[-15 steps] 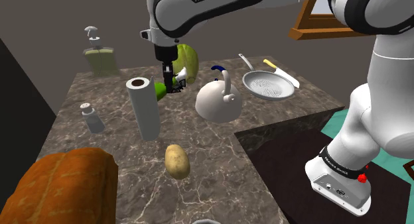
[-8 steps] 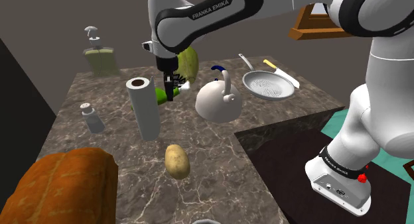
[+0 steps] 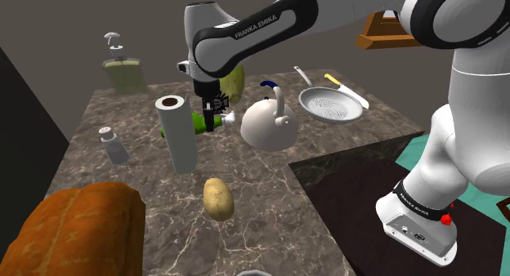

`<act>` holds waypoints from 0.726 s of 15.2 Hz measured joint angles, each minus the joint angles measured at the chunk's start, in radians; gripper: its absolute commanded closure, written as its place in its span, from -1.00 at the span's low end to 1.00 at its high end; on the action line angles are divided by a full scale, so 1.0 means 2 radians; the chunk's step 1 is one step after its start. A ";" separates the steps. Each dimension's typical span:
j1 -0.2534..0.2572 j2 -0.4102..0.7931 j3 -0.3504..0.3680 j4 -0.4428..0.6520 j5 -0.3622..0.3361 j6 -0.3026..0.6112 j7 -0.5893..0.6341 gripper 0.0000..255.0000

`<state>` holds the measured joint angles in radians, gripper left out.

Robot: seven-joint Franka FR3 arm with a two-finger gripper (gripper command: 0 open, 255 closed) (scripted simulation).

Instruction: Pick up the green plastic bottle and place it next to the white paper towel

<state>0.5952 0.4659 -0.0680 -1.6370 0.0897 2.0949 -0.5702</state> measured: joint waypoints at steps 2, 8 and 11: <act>0.000 0.000 0.000 0.000 0.000 0.000 0.000 1.00; 0.000 0.000 0.000 0.000 0.000 0.001 0.000 -1.00; 0.000 -0.003 0.000 0.003 0.000 -0.006 0.000 -1.00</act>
<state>0.5945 0.4602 -0.0686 -1.6313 0.0890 2.0839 -0.5705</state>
